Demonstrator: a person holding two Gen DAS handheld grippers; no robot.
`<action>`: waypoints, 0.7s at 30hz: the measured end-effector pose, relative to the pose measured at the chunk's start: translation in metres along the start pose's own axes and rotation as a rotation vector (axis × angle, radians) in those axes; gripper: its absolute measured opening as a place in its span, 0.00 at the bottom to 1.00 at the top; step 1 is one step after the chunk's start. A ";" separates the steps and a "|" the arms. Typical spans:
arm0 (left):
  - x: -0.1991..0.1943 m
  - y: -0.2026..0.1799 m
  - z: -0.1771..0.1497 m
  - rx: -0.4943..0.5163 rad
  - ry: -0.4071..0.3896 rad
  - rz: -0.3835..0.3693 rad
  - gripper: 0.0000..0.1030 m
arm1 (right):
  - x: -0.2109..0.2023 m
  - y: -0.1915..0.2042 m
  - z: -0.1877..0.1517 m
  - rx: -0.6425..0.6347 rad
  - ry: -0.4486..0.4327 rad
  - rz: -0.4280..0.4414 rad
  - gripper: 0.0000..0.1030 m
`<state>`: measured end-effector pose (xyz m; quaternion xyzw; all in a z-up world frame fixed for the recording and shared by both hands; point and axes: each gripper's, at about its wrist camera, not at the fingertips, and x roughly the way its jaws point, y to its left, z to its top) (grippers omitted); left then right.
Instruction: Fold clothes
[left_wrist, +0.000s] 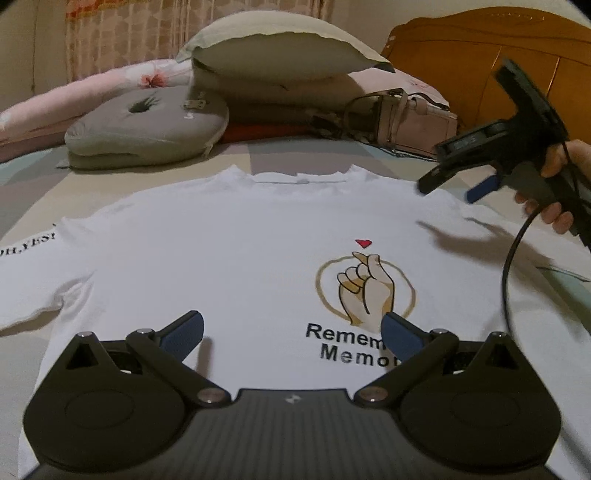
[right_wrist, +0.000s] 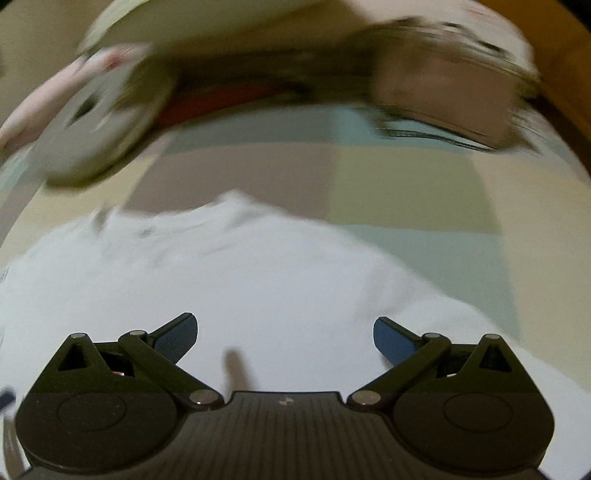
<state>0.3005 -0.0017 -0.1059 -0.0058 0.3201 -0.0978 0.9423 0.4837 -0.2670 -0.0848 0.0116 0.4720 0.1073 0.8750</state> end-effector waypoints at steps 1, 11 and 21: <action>0.000 0.000 0.000 0.000 0.000 -0.001 0.99 | 0.007 0.009 0.000 -0.029 0.015 0.006 1.00; 0.000 0.006 0.003 -0.033 -0.001 -0.026 0.99 | 0.039 0.001 0.006 -0.012 -0.100 -0.028 1.00; -0.009 0.002 0.003 -0.031 -0.044 -0.068 0.99 | -0.050 -0.033 -0.043 -0.005 -0.099 0.001 1.00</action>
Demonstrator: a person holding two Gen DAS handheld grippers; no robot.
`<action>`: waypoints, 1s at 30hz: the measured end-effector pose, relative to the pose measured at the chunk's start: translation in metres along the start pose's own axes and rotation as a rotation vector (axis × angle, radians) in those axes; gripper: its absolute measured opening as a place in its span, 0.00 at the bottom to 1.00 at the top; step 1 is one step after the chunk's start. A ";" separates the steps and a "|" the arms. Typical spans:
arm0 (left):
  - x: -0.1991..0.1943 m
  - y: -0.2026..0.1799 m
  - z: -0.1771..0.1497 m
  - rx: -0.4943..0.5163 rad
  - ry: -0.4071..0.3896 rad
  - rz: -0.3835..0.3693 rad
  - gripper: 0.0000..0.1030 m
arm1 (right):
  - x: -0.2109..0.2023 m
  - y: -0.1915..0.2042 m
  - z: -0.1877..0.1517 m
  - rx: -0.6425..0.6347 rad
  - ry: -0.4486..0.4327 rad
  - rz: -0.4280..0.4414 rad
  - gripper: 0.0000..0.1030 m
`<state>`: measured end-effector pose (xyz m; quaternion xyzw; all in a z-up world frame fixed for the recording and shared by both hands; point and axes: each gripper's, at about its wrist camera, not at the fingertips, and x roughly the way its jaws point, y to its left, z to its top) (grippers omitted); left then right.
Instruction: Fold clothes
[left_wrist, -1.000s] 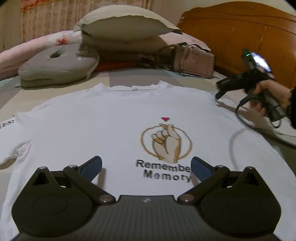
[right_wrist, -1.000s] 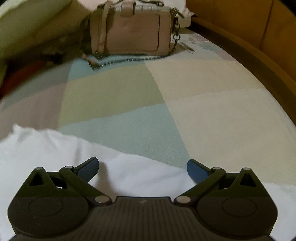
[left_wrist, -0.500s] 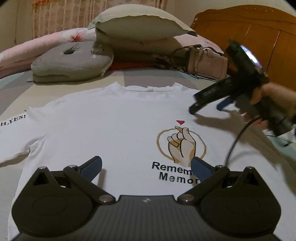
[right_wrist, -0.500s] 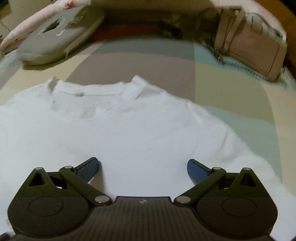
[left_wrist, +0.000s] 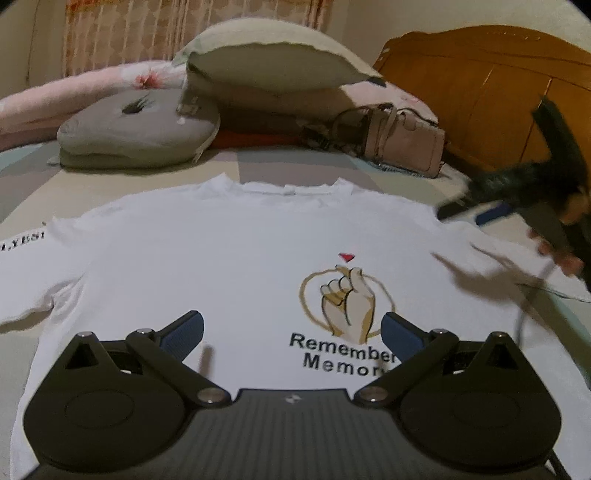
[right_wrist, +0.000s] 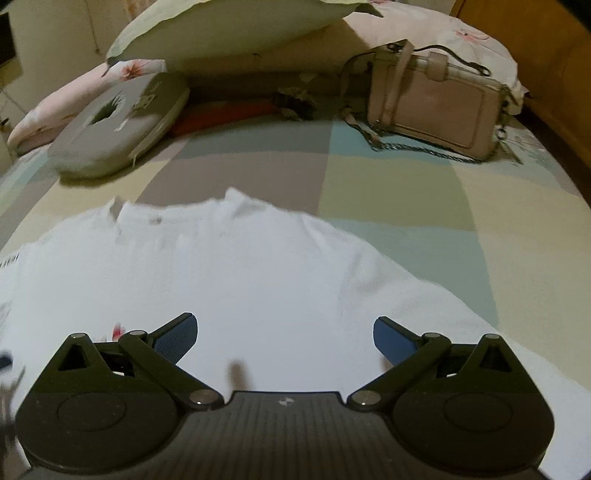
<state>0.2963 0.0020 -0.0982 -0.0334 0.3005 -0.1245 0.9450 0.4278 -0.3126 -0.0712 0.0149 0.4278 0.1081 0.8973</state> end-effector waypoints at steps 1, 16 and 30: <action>-0.001 -0.001 0.000 0.001 -0.006 -0.009 0.99 | -0.006 -0.004 -0.006 0.005 0.003 0.017 1.00; 0.004 -0.002 -0.002 -0.003 0.022 -0.027 0.99 | -0.040 -0.017 -0.074 0.116 -0.015 0.085 1.00; 0.006 0.001 -0.002 -0.016 0.034 -0.028 0.99 | -0.040 0.001 -0.095 0.112 -0.039 0.128 1.00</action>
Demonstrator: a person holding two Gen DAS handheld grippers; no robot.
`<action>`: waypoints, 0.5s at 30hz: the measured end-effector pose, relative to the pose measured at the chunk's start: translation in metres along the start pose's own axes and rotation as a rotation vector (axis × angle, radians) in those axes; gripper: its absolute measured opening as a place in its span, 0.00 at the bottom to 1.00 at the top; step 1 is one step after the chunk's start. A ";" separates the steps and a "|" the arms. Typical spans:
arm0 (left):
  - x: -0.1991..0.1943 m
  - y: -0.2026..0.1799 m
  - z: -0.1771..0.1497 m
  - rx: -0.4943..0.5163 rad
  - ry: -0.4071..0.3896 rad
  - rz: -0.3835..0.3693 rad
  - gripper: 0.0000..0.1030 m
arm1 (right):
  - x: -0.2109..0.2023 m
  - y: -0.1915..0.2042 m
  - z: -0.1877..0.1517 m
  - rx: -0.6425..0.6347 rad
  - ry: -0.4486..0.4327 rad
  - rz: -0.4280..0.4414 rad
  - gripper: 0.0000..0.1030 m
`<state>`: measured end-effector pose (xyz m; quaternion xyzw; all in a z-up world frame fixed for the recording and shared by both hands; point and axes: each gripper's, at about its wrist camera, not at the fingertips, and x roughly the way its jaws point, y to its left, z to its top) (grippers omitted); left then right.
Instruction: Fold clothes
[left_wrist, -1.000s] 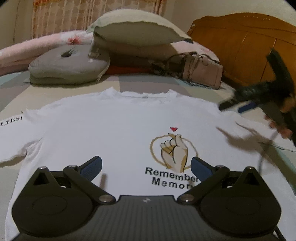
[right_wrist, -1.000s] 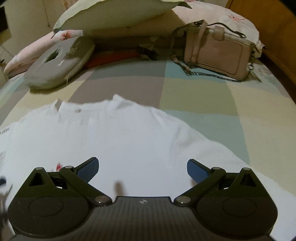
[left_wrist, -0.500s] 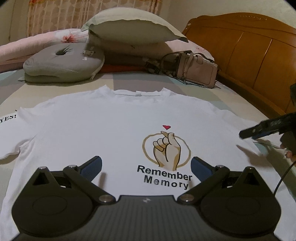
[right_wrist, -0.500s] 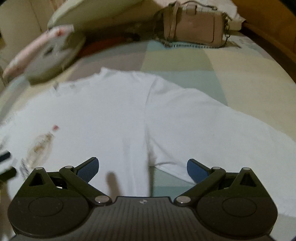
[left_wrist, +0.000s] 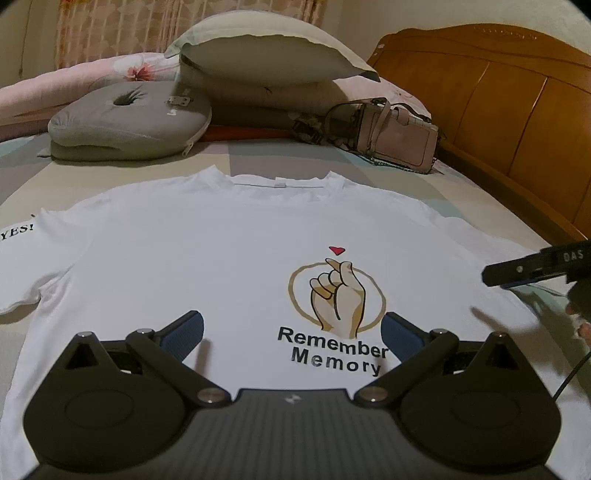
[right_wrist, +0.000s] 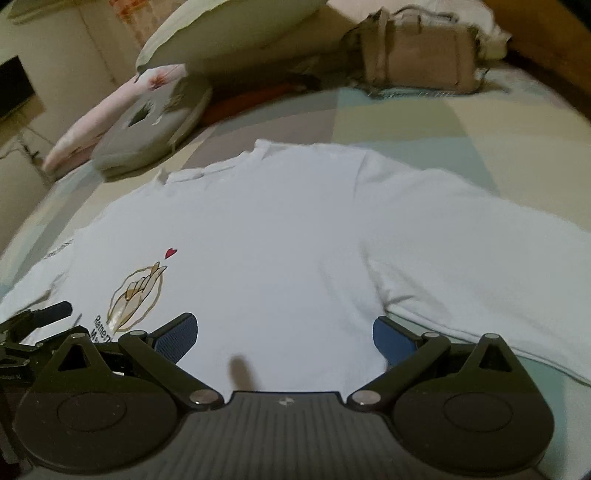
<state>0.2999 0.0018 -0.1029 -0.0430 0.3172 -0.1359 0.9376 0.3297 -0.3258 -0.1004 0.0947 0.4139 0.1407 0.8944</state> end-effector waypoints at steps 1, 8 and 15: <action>0.000 0.000 0.000 -0.001 0.000 -0.002 0.99 | -0.005 0.007 -0.003 -0.015 -0.003 0.003 1.00; 0.001 0.000 0.000 0.002 0.008 0.004 0.99 | -0.009 0.031 -0.043 -0.134 0.020 -0.025 1.00; 0.000 0.000 0.000 -0.003 0.011 -0.011 0.99 | -0.029 0.031 -0.070 -0.152 0.007 -0.116 1.00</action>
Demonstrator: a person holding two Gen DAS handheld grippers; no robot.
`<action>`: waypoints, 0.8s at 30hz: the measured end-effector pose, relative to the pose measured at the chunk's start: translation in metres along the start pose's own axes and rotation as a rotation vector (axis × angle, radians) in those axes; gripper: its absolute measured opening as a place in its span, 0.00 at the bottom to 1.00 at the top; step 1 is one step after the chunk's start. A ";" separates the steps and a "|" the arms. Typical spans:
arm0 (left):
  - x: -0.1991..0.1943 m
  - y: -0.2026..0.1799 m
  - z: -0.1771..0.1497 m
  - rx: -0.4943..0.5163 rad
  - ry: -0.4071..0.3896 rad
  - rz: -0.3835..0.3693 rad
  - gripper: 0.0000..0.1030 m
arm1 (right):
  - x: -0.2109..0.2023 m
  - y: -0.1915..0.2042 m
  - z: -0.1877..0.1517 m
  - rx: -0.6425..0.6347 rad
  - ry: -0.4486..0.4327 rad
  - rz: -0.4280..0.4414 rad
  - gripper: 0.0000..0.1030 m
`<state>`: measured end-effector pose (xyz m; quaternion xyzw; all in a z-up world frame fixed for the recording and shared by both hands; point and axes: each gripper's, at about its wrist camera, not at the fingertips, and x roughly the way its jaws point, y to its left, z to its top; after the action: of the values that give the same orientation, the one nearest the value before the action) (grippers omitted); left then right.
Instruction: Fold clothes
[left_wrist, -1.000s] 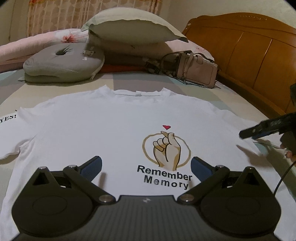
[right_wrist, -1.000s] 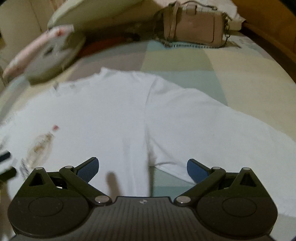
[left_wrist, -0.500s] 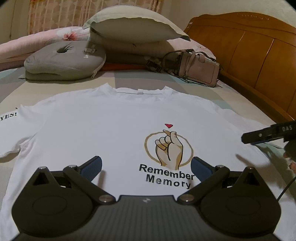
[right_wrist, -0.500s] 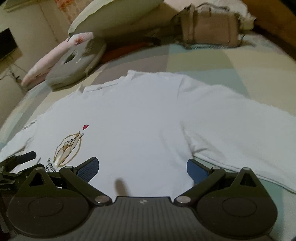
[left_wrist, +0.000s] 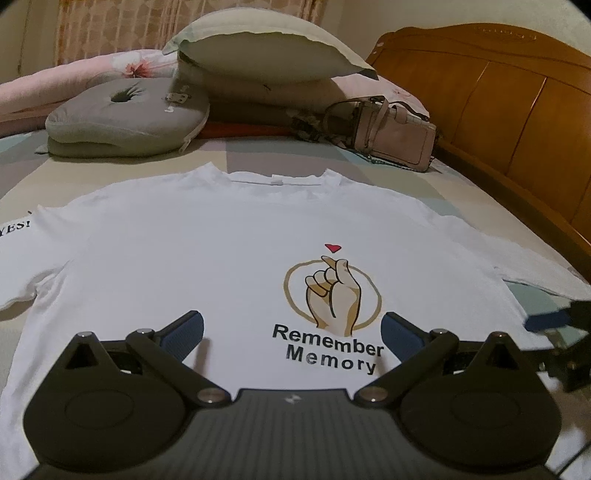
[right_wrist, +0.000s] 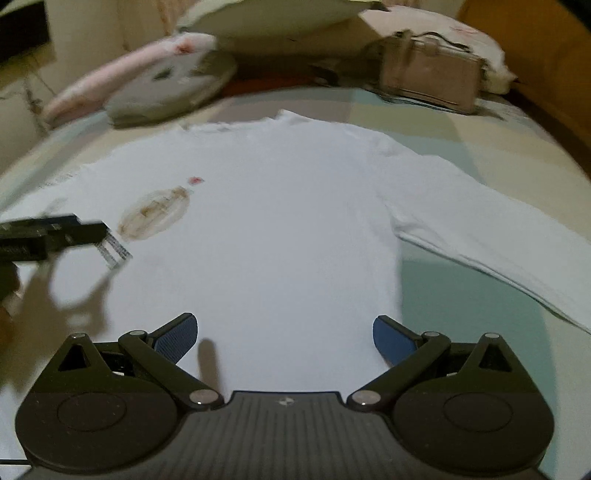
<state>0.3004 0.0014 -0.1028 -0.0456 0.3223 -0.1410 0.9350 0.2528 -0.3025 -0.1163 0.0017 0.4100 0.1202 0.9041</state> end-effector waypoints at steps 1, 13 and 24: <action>-0.001 0.000 0.000 0.001 -0.001 -0.003 0.99 | -0.003 0.001 -0.002 0.005 0.004 -0.011 1.00; -0.004 -0.013 -0.002 0.046 0.005 -0.019 0.99 | -0.016 0.046 0.002 0.029 0.004 0.017 1.00; -0.008 -0.013 0.000 0.033 -0.010 -0.039 0.99 | 0.013 0.062 -0.007 0.009 0.070 -0.112 1.00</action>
<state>0.2911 -0.0082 -0.0959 -0.0370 0.3142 -0.1643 0.9343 0.2422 -0.2404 -0.1244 -0.0213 0.4414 0.0677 0.8945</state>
